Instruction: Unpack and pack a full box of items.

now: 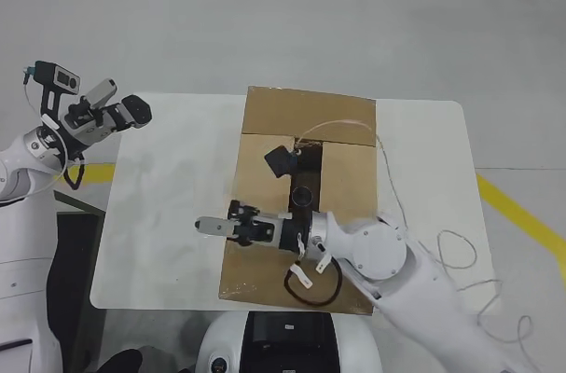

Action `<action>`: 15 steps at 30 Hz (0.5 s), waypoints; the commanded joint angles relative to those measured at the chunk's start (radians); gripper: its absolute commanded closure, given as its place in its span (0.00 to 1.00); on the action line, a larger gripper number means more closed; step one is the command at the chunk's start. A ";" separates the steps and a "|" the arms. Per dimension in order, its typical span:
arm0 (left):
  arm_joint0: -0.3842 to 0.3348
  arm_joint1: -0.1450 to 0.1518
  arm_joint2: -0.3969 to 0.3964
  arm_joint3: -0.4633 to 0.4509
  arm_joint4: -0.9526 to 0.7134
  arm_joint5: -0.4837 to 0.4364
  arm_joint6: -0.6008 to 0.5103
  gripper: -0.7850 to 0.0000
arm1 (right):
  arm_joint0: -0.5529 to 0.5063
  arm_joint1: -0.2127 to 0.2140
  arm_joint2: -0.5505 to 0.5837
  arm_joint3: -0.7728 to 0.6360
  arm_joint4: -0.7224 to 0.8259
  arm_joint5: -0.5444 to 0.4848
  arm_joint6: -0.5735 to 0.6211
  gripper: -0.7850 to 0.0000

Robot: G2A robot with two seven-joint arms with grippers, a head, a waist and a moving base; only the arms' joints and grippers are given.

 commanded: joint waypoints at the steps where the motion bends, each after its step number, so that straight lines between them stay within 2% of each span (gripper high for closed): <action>1: 0.006 0.003 -0.002 0.000 -0.005 -0.006 -0.017 0.00 | -0.023 0.012 0.045 -0.012 -0.021 0.038 0.028 0.00; 9: 0.021 0.009 0.002 0.020 -0.039 -0.021 -0.061 0.00 | -0.129 0.046 0.189 -0.038 -0.061 0.106 0.064 0.00; 15: 0.029 0.014 0.000 0.030 -0.045 -0.029 -0.060 0.00 | -0.176 0.059 0.241 -0.025 -0.082 0.117 0.070 0.00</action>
